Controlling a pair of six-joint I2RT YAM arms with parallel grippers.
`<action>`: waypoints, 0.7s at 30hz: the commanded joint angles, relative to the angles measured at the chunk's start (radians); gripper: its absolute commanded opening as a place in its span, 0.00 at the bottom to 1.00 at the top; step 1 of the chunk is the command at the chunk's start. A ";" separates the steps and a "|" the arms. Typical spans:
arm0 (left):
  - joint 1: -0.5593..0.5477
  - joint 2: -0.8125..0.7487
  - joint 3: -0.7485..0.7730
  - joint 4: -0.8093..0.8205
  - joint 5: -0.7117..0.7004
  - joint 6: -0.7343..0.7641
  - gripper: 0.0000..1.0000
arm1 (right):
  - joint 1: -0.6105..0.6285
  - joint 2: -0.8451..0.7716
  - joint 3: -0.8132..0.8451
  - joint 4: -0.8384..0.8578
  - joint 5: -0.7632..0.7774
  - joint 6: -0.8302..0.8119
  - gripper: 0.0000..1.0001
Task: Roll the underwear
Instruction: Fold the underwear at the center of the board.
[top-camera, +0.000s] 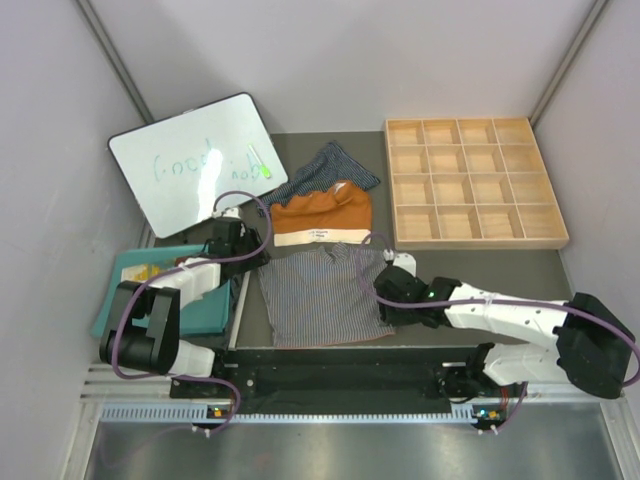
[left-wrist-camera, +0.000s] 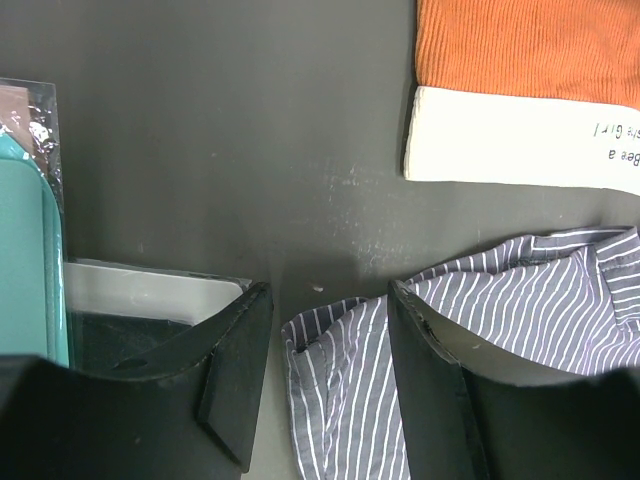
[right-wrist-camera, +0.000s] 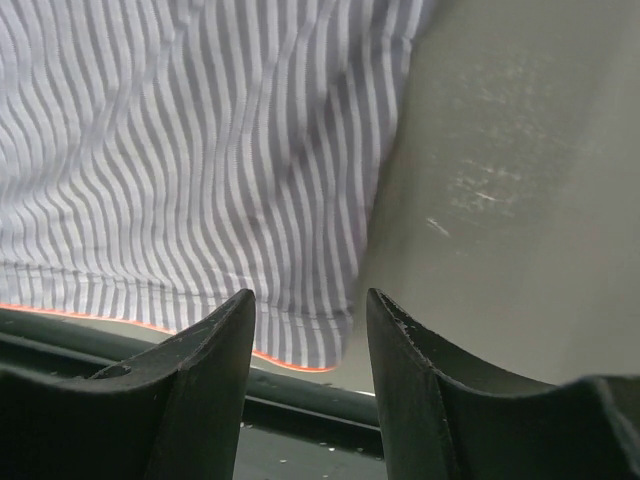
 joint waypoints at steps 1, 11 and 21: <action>-0.003 -0.002 -0.032 -0.052 0.019 0.014 0.55 | -0.014 -0.015 -0.019 -0.001 0.029 0.019 0.49; -0.003 -0.018 -0.029 -0.078 0.012 0.012 0.55 | -0.024 0.034 -0.029 -0.012 0.012 0.013 0.04; -0.020 -0.082 -0.067 -0.095 0.050 -0.014 0.59 | -0.141 -0.060 -0.030 -0.116 0.055 -0.037 0.00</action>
